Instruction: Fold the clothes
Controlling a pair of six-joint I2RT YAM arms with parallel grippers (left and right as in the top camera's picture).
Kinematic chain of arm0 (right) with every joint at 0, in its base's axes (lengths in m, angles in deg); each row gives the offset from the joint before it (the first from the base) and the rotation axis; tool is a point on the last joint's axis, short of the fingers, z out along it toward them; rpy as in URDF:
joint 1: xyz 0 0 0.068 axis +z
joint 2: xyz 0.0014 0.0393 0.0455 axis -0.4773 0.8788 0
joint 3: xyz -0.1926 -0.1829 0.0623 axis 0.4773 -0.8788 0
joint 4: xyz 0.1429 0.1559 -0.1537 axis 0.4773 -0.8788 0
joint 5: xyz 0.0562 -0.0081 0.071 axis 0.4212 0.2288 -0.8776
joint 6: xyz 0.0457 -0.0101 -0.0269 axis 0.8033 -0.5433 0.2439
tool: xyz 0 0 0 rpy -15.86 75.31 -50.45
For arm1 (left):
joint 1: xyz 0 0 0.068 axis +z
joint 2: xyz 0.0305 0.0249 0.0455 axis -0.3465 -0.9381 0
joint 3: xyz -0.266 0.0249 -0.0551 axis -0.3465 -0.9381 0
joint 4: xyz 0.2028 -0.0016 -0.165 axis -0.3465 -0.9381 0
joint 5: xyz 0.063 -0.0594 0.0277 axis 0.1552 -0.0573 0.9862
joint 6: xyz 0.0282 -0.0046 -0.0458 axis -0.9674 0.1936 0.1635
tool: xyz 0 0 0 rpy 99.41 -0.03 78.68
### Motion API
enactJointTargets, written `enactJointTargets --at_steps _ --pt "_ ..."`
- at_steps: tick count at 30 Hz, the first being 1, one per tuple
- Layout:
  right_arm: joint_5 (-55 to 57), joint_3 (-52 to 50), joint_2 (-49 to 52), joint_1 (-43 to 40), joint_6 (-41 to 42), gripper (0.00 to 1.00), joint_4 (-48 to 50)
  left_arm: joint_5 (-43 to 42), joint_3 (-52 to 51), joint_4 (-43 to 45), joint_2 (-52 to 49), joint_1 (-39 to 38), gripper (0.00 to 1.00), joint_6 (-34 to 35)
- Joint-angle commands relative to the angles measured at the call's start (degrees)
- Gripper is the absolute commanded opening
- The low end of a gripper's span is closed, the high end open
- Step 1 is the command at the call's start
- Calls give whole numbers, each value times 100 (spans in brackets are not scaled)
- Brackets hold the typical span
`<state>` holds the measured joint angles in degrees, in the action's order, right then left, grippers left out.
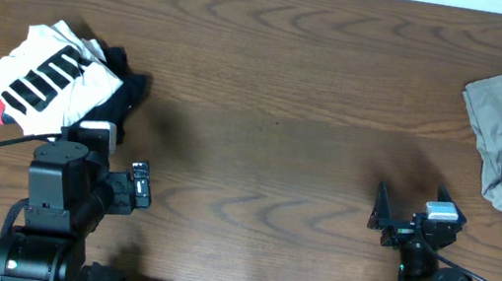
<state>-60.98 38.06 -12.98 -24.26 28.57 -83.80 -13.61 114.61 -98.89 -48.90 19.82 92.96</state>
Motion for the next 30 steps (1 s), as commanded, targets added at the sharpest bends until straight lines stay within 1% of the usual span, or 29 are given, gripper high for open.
enactJointTargets --at_steps 1,22,27,28,30 --pt "-37 -9 -39 48 26 99 -22 -57 -13 -17 9 0 98 -74" --pt "-37 -9 -39 48 26 99 -22 -59 -13 -17 17 0 98 -74" --pt "-37 -9 -39 48 26 99 -22 -4 -142 -15 310 -2 98 -140" --pt "-37 -9 -37 48 26 99 -22 146 -197 -11 413 -2 98 -256" --pt "-37 -9 -39 48 26 99 -22 365 -358 11 671 -2 98 -273"
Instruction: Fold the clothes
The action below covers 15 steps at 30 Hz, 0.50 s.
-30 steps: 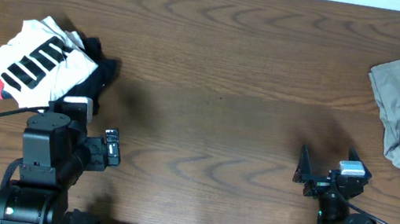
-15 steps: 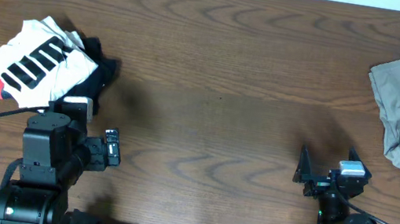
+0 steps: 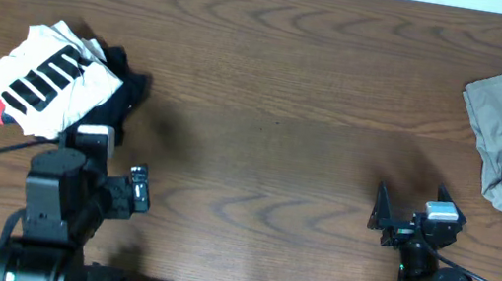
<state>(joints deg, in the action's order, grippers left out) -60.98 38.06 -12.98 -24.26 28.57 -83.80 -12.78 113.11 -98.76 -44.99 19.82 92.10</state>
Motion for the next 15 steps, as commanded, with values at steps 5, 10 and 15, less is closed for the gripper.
enactJointTargets --at_steps 5,10,15 --pt "-37 -9 -37 48 26 99 -22 404 -1108 608 1202 -74 98 -317" --pt "-37 -9 -37 48 26 99 -22 402 -2295 1705 2258 -308 98 -310" --pt "-39 -9 -39 48 26 99 -22 400 -3265 2942 3069 -328 98 -310"
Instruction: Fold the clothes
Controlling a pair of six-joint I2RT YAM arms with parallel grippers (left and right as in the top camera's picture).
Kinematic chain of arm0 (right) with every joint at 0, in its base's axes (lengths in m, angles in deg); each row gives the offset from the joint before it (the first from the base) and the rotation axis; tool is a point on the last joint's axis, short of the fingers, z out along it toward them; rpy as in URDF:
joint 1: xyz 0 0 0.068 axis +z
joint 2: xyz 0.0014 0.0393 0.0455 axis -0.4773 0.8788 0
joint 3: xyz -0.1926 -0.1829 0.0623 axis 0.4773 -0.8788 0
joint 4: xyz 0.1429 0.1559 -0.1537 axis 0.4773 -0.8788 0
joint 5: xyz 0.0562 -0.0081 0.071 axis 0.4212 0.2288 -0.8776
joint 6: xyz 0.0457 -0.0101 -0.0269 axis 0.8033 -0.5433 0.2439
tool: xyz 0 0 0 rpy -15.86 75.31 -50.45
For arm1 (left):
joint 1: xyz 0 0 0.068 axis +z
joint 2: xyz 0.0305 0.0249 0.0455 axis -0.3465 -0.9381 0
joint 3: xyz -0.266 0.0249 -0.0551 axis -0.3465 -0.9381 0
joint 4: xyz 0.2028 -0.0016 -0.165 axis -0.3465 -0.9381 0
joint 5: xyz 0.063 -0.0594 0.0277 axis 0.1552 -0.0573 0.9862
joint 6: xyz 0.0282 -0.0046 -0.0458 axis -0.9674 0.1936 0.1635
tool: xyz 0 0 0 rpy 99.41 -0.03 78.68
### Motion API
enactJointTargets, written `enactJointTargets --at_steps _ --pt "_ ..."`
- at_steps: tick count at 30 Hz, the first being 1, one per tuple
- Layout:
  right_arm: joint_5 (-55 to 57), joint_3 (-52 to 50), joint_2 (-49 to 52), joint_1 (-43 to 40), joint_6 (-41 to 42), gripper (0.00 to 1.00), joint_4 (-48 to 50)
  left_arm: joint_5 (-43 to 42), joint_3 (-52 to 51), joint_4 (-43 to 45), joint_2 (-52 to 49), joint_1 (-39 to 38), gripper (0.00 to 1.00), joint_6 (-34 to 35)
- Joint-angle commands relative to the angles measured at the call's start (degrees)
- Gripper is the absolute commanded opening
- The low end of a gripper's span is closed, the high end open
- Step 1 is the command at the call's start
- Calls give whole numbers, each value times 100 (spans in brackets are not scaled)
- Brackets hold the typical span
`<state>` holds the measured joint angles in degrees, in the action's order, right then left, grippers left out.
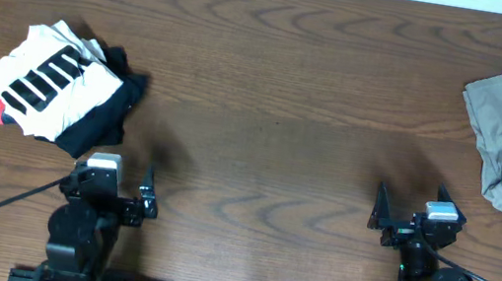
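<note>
A folded pile of clothes (60, 84) lies at the left of the table: a white piece with black stripes on top, black cloth beneath, and a bit of red at its left edge. A crumpled khaki garment lies unfolded at the far right edge. My left gripper (144, 199) is drawn back near the front edge, below the pile and apart from it, holding nothing. My right gripper (379, 210) rests near the front edge, well left of the khaki garment. From above, neither gripper's finger gap shows.
The brown wooden table (275, 114) runs across the whole view. The arms' bases and cables sit along the front edge. The khaki garment runs off the right side of the view.
My left arm has pulled back from the pile's near edge toward the front of the table, into a folded pose like the right arm's. The right arm and both garments are unchanged.
My left arm first stood raised at the near right edge of the folded pile. Then it was slightly nearer the front, and now it sits folded at the front edge. The pile stayed folded, and the khaki garment and right arm never moved.
</note>
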<state>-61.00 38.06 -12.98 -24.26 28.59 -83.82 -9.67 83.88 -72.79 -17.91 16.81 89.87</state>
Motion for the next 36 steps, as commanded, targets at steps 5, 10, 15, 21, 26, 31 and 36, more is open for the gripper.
enactJointTargets --at_steps 5,10,15,21,26,31,36 --pt "-35 -9 -37 48 24 99 -20 92 -1069 2162 575 -26 98 -90" --pt "-35 -9 -39 48 24 99 -20 90 -1639 3602 575 -26 98 -87" --pt "-35 -9 -37 48 24 99 -20 90 -1700 2789 575 -26 98 -87" --pt "-35 -9 -37 48 24 99 -20 90 -1700 2367 577 -22 98 -87" --pt "-35 -9 -37 48 24 99 -20 92 -1700 2365 577 -22 98 -87" --pt "-35 -9 -39 48 24 99 -20 90 -1700 2365 566 -22 98 -87" --pt "-35 -9 -37 48 24 99 -20 90 -1700 2365 564 -22 98 -87"
